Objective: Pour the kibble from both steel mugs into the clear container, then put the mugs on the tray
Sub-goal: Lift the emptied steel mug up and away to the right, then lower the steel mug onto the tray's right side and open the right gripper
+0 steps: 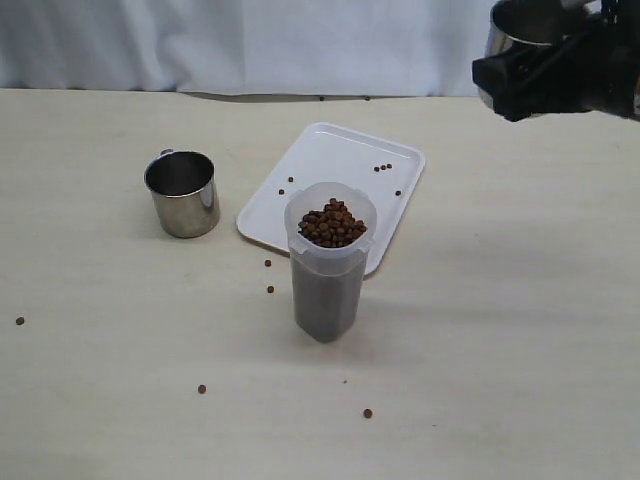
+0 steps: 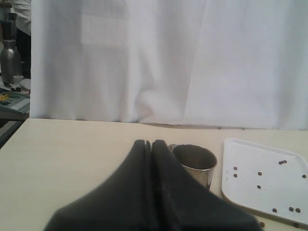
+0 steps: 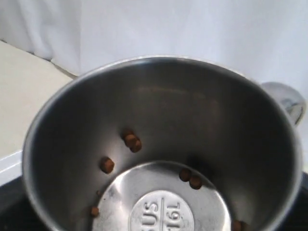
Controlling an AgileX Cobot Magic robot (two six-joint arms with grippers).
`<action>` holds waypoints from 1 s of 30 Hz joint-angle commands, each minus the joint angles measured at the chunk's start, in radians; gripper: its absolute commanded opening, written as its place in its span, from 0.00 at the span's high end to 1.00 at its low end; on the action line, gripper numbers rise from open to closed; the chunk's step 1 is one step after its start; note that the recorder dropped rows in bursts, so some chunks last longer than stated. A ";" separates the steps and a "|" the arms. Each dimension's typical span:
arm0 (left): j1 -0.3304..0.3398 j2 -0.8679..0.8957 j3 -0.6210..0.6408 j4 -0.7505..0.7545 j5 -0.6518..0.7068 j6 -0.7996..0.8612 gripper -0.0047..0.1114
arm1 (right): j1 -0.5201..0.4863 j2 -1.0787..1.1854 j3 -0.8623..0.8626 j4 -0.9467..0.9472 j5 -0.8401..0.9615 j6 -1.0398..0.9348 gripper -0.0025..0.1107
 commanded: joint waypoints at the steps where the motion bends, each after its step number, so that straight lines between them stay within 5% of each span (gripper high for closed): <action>1: -0.006 -0.003 0.002 -0.008 -0.014 0.001 0.96 | -0.100 0.215 0.003 0.219 -0.331 -0.119 0.93; 5: -0.006 -0.003 0.002 -0.008 -0.014 0.001 0.96 | -0.104 0.386 0.003 0.423 -0.523 -0.286 0.93; 9: -0.006 -0.003 0.002 -0.008 -0.014 0.001 0.96 | -0.104 0.553 -0.065 0.371 -0.665 -0.325 0.93; 20: -0.006 -0.003 0.002 -0.008 -0.014 0.001 0.96 | -0.083 0.765 -0.277 0.208 -0.605 -0.296 0.93; 30: -0.006 -0.003 0.002 -0.008 -0.007 0.001 0.96 | 0.068 0.820 -0.401 0.175 -0.419 -0.296 0.93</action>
